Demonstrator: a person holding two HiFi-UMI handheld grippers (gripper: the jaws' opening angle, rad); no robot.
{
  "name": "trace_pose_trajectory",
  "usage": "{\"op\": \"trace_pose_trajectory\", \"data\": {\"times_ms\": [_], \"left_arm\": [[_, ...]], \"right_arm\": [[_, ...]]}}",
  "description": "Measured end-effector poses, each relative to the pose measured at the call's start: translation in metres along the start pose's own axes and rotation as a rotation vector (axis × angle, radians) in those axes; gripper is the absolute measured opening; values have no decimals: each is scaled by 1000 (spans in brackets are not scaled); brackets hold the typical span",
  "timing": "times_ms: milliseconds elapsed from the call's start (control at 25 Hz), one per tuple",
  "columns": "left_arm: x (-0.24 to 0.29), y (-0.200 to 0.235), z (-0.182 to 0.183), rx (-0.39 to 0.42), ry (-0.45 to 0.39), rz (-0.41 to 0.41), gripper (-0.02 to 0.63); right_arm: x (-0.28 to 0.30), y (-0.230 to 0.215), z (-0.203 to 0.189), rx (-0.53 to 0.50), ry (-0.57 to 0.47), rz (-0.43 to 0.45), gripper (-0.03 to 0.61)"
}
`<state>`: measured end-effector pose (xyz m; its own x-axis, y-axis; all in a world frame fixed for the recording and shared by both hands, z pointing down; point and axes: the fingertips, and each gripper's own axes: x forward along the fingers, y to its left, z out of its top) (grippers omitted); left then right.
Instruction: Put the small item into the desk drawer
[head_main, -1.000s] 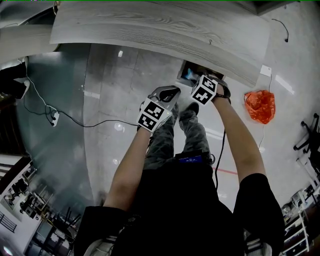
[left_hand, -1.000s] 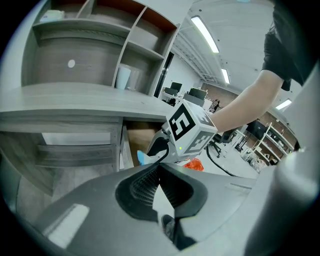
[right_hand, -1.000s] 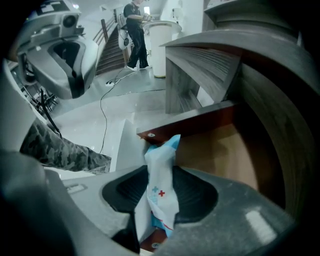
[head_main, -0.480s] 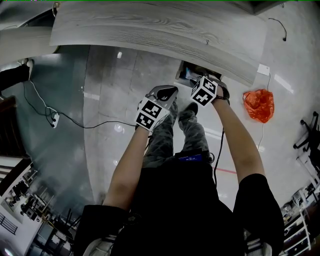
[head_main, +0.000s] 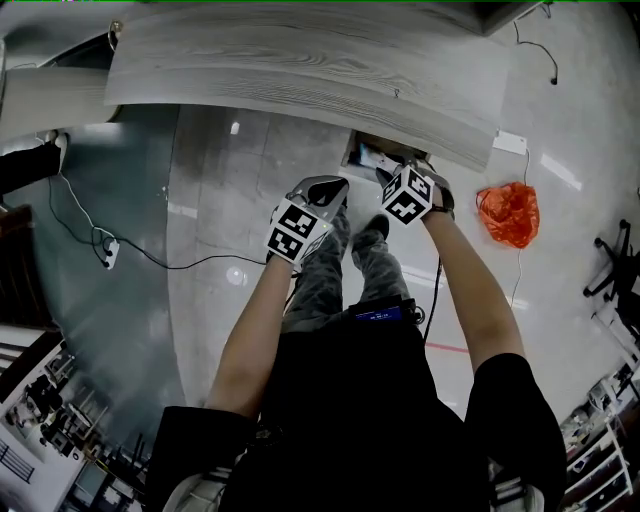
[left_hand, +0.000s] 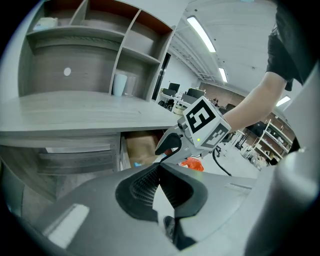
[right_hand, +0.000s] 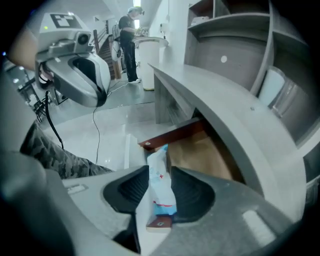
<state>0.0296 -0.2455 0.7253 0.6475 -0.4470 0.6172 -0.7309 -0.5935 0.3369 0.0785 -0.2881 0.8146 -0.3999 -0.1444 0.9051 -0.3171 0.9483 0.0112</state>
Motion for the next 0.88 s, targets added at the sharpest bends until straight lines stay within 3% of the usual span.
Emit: {"op": "trace_pose_trajectory", "data": {"times_ms": [200, 520, 880], "left_arm": [[-8, -8, 7, 6, 1, 5, -8], [-17, -22, 24, 40, -5, -5, -8], [-30, -44, 47, 88, -17, -18, -6]], "right_arm": [[-27, 2, 1, 21, -28, -9, 95], [-83, -4, 5, 140, -118, -55, 14], [-150, -10, 4, 271, -236, -113, 5]]}}
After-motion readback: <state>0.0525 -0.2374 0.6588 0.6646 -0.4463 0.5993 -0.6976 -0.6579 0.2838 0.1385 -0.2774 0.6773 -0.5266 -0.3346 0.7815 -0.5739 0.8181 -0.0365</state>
